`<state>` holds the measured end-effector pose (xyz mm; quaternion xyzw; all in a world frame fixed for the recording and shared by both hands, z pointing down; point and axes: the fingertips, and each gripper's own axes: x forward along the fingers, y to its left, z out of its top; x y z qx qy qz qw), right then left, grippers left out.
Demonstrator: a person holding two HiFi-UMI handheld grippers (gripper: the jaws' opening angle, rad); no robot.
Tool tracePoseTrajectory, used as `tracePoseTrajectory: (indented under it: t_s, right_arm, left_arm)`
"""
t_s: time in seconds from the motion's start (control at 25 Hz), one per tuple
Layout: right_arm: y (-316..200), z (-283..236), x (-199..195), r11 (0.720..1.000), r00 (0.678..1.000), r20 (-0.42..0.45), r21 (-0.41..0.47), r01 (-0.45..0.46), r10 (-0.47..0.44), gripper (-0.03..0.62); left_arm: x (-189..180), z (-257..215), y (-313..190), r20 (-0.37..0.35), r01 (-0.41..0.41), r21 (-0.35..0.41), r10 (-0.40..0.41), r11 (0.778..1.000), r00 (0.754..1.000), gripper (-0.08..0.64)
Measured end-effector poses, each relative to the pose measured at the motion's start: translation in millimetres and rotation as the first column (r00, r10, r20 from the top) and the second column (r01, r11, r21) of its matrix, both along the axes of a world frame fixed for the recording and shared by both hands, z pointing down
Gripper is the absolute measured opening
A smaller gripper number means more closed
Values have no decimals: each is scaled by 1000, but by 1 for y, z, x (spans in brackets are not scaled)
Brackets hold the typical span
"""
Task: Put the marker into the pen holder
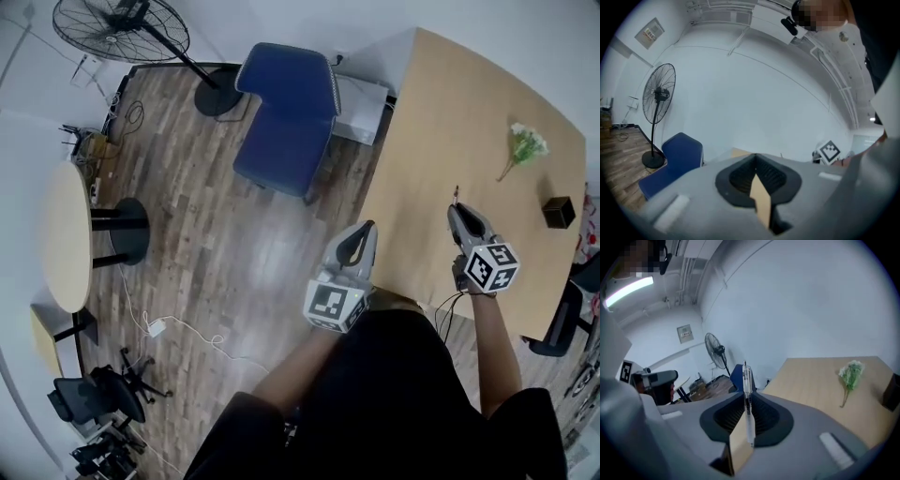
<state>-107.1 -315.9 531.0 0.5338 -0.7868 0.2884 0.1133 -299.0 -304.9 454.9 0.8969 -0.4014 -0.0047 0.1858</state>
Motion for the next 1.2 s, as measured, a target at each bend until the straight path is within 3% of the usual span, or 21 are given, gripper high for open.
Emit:
tracePoseTrajectory:
  t_s: [0.08,0.2,0.4,0.48,0.68,1.0,1.2]
  right_arm:
    - [18,-24,8,995,996,23,44,-93,92,52]
    - [41,-54,24,969,976,-27,130,-210,216,52]
    - [68,-86,31,921,942,-24,220,-321,334,52]
    - [76,-88,34,912,933,-25,218,-346,360,52]
    - [109,-72,47,914,913,-135,193,-357,385,52]
    - [138,-85,76,877,873,-148,216,-430,465,54]
    - [145,-100,111,852,855,-150,274,-446,496,54]
  left_arm:
    - [8,-7,0,-17,-33,3,33,999,999,3]
    - [22,-14,-1,-38,-87,0,87,996,996,3]
    - [38,-14,-3,-55,-180,7,180,984,982,3]
    - [43,-9,-2,-71,-206,-5,205,979,976,3]
    - [59,16,5,-107,-274,-35,269,961,957,3]
    - [77,11,27,-68,-330,-10,329,944,942,3]
    - [114,3,43,-72,-348,10,348,937,935,3]
